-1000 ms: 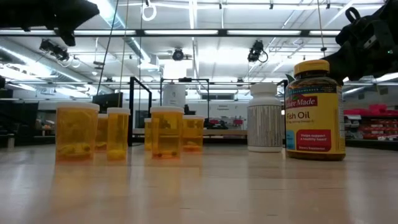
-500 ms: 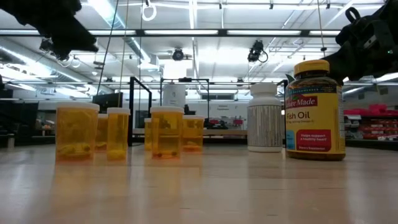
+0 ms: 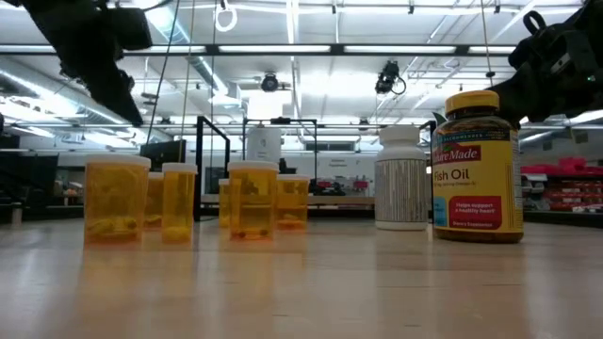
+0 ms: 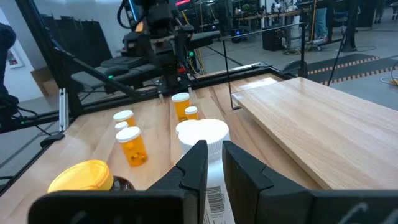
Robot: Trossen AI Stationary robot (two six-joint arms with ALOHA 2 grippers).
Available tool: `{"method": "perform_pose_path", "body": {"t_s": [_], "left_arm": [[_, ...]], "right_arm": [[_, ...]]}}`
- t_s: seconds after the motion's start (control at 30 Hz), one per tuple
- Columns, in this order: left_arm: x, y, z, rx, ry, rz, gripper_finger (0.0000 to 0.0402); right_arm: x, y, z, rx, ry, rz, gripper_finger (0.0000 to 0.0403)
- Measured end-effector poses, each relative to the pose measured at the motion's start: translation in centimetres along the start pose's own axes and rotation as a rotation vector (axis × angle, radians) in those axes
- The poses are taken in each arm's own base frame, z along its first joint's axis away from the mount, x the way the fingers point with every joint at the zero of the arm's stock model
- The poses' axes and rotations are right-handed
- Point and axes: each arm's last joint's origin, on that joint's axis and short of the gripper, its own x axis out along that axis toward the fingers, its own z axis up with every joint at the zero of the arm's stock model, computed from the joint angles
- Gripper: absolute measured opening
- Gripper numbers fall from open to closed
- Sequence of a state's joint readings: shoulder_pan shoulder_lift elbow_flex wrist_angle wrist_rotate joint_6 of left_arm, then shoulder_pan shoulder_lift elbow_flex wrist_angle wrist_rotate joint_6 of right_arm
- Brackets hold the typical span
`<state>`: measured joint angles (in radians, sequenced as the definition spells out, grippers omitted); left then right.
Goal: Pick and place medicine bottles onto shelf by color
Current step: Put the top left big orange pill bottle on the shelf
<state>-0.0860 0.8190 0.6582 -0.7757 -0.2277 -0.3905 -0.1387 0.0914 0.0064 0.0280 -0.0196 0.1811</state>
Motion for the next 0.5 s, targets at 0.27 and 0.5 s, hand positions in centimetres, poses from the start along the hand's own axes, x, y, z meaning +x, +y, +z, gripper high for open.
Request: {"method": "perform_pose_path", "body": {"t_s": [0.27, 0.5], "left_arm": [[3.8, -0.9, 0.7, 0.031, 0.188, 0.038, 0.0319], [6.0, -1.2, 2.7, 0.086, 0.312, 0.010, 0.0322]], "right_arm": [[0.0, 0.0, 0.0, 0.000, 0.000, 0.000, 0.0057], [0.0, 0.0, 0.0, 0.000, 0.000, 0.000, 0.0057]]}}
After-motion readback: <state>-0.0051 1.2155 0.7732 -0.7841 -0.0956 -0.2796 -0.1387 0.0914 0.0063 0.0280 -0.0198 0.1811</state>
